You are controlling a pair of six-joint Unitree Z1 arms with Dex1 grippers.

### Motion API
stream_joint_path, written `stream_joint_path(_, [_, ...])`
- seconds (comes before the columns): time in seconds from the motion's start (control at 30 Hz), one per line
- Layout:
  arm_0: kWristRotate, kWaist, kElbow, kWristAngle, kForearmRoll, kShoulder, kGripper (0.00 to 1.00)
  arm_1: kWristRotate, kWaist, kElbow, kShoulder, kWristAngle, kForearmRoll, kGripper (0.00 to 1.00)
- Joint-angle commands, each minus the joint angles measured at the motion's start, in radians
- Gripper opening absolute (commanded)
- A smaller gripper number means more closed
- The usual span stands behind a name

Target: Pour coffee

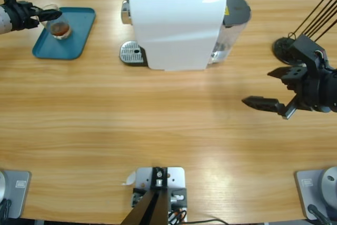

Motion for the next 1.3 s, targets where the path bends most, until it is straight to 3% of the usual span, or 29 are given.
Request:
stream_joint_path(0.03, [-0.041, -0.004, 0.14, -0.015, -0.274, 0.073, 1.0, 0.012, 0.008, -0.01, 0.003, 0.017, 0.025, 1.0])
stream_joint_path(0.17, [-0.07, 0.001, 0.195, -0.018, -0.382, 0.041, 1.0, 0.012, 0.008, -0.009, 0.006, 0.015, 0.022, 1.0])
stream_joint_path(0.4, [-0.106, 0.038, 0.315, 0.038, -0.313, -0.222, 1.0, 0.012, 0.008, -0.01, -0.027, -0.014, 0.022, 1.0])
stream_joint_path(0.6, [-0.097, 0.014, 0.341, 0.05, 0.12, -0.638, 1.0, 0.01, 0.012, 0.003, -0.073, -0.024, 0.012, 1.0])
stream_joint_path(0.77, [-0.073, -0.057, 0.267, 0.056, 0.584, -0.947, 1.0, 0.009, 0.016, 0.004, -0.11, -0.025, 0.008, 1.0])
stream_joint_path(0.93, [-0.082, -0.094, 0.214, 0.048, 0.885, -1.202, 1.0, 0.007, 0.044, 0.029, -0.16, -0.043, -0.031, 1.0])
stream_joint_path(1.1, [-0.149, -0.251, 0.029, -0.033, 1.173, -1.165, 1.0, 0.01, 0.048, 0.025, -0.19, -0.072, -0.02, 1.0])
stream_joint_path(1.17, [-0.187, -0.309, 0.019, -0.049, 1.199, -1.176, 1.0, 0.01, 0.048, 0.017, -0.206, -0.073, 0.0, 1.0])
stream_joint_path(1.3, [-0.198, -0.322, 0.032, -0.134, 1.193, -1.17, 1.0, 0.013, 0.05, 0.003, -0.204, -0.081, 0.039, 1.0])
